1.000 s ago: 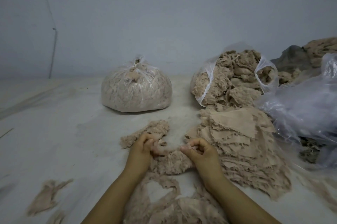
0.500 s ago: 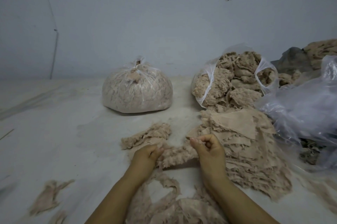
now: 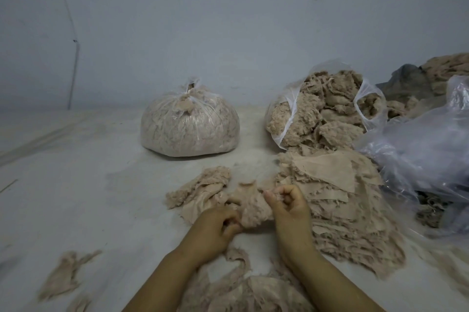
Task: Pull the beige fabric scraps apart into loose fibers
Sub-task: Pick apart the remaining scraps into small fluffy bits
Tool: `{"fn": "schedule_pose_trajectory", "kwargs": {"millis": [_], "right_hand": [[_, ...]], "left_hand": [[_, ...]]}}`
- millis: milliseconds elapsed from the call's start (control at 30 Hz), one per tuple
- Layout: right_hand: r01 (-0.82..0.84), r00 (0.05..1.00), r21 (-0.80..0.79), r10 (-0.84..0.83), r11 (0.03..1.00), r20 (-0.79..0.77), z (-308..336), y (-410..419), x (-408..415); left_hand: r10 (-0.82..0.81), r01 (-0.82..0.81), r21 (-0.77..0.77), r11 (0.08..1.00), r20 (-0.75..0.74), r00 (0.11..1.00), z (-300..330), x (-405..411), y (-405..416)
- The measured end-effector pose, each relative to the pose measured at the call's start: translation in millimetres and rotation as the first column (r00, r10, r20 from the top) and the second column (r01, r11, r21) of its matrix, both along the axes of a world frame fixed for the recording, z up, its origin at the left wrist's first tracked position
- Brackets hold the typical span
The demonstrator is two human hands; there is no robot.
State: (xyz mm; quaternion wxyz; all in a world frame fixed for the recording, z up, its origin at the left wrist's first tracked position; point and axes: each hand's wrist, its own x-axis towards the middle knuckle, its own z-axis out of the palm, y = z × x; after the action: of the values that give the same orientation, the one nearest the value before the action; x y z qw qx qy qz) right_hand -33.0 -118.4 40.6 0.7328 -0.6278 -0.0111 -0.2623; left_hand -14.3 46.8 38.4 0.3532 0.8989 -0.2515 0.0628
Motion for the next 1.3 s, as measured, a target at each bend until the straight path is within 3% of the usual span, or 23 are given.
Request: {"fn": "schedule_pose_trajectory", "kwargs": {"millis": [200, 300, 400, 533, 633, 700, 767, 933, 1067, 1167, 1300], "right_hand": [[-0.005, 0.999, 0.043, 0.007, 0.999, -0.048, 0, -11, 3], [-0.146, 0.981, 0.021, 0.148, 0.989, -0.125, -2, -9, -1], [-0.312, 0.927, 0.011, 0.307, 0.950, -0.218, -1, -6, -6], [-0.421, 0.867, -0.021, 0.395, 0.907, -0.305, 1, -1, -11], [-0.459, 0.845, -0.044, 0.420, 0.887, -0.331, -2, 5, -12], [-0.441, 0.843, -0.055, 0.392, 0.896, -0.368, -2, 6, -12], [-0.399, 0.863, -0.094, 0.339, 0.912, -0.375, -3, 7, -11], [-0.225, 0.963, -0.159, 0.194, 0.961, -0.187, -1, 4, -9], [-0.190, 0.980, -0.275, 0.164, 0.943, -0.116, 1, 0, -9], [-0.153, 0.988, -0.534, 0.118, 0.831, -0.101, 1, 0, -10], [-0.107, 0.994, -0.739, 0.081, 0.665, -0.071, -3, 0, -11]], "left_hand": [[0.101, -0.103, 0.017, 0.994, 0.122, 0.987, -8, 4, 9], [0.164, -0.150, -0.158, 0.976, 0.081, 0.983, -6, 3, 2], [0.195, -0.223, -0.391, 0.893, -0.109, 0.975, 3, 3, 0], [0.097, -0.260, -0.616, 0.744, -0.285, 0.954, 10, 1, -4], [-0.076, -0.276, -0.735, 0.620, -0.407, 0.910, 12, -1, -5], [-0.236, -0.274, -0.808, 0.521, -0.445, 0.864, 14, -2, -6], [-0.290, -0.267, -0.839, 0.474, -0.435, 0.853, 16, -3, -6], [0.042, -0.269, -0.603, 0.751, -0.363, 0.931, 10, -3, -3], [-0.066, -0.222, -0.538, 0.813, -0.464, 0.883, 8, -3, -4], [-0.062, -0.259, -0.561, 0.787, -0.488, 0.870, 8, -3, -4], [-0.044, -0.397, -0.687, 0.609, -0.529, 0.848, 7, 2, -2]]}}
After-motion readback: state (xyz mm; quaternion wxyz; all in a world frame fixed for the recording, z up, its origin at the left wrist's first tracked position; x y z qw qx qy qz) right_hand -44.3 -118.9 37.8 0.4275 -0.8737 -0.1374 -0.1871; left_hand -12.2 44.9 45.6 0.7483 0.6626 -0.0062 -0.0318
